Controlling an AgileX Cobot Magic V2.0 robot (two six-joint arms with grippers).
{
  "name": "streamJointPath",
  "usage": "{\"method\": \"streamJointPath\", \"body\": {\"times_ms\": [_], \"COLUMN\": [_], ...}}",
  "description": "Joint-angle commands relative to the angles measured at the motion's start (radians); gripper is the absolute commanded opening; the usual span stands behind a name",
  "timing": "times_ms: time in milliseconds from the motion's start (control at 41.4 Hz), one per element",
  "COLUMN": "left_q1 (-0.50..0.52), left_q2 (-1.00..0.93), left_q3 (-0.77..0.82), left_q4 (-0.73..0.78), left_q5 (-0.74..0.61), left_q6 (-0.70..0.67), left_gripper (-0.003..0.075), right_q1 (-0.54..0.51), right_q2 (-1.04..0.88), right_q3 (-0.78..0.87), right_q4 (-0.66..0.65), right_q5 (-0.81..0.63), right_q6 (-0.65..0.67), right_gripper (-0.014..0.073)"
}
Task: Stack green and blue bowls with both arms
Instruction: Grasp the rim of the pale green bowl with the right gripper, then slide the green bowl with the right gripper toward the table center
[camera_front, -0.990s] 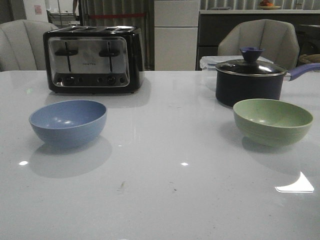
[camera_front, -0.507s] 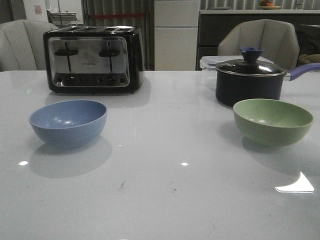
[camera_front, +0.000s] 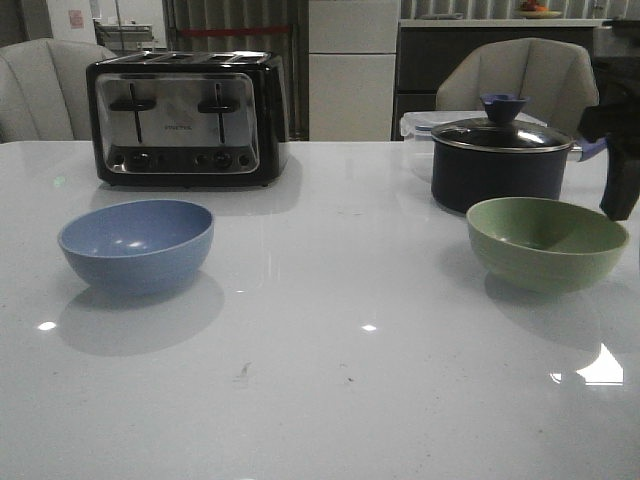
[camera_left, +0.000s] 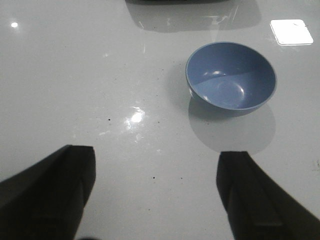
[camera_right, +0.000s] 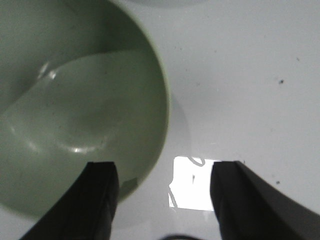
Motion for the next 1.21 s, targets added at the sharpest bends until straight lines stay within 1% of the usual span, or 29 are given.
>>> {"method": "streamJointPath", "body": {"times_ms": [0,217,290,362,459,531,676,749,893,990,1087,1183], "left_q1": [-0.006,-0.006,-0.006,-0.006,-0.006,-0.006,-0.006,-0.006,-0.006,-0.006,-0.006,-0.006], "left_q2": [0.005,0.005,0.005,0.005,0.005,0.005,0.005,0.005,0.005,0.005,0.005,0.005], "left_q3": [-0.028,-0.028,-0.028,-0.028,-0.028,-0.028,-0.028,-0.028,-0.028,-0.028,-0.028,-0.028], "left_q4": [-0.004,-0.004,-0.004,-0.004,-0.004,-0.004,-0.004,-0.004,-0.004,-0.004,-0.004,-0.004], "left_q5": [-0.072,-0.07,-0.07,-0.07,-0.07,-0.07,-0.07,-0.07,-0.07,-0.07,-0.07,-0.07], "left_q6": [0.003,0.003,0.003,0.003,0.003,0.003,0.003,0.003,0.003,0.003,0.003,0.003], "left_gripper": [0.0559,0.0559,0.0559,0.0559,0.0559,0.0559,0.0559,0.0559,0.0559,0.0559,0.0559,0.0559], "right_q1": [-0.008,-0.008,-0.008,-0.008,-0.008,-0.008,-0.008,-0.005,0.03,0.09,0.16,0.238], "right_q2": [0.027,0.157,0.175,0.179,0.179,0.18,0.175,0.161,0.096,0.052,0.04,0.055], "right_q3": [-0.101,-0.221,-0.239,-0.243,-0.243,-0.243,-0.244,-0.246,-0.246,-0.246,-0.246,-0.246], "right_q4": [0.005,0.004,0.004,0.004,0.004,0.004,0.004,0.004,0.016,0.063,0.141,0.183], "right_q5": [-0.012,0.02,0.03,0.028,0.028,0.031,0.037,0.043,0.046,0.046,0.049,0.043], "right_q6": [-0.013,-0.023,-0.023,-0.023,-0.023,-0.023,-0.023,-0.023,-0.039,-0.092,-0.15,-0.162], "right_gripper": [0.0512,0.0509,0.0482,0.0409,0.0279,0.0201,0.0078,0.0037,0.0023,0.0023,0.0023,0.0023]}}
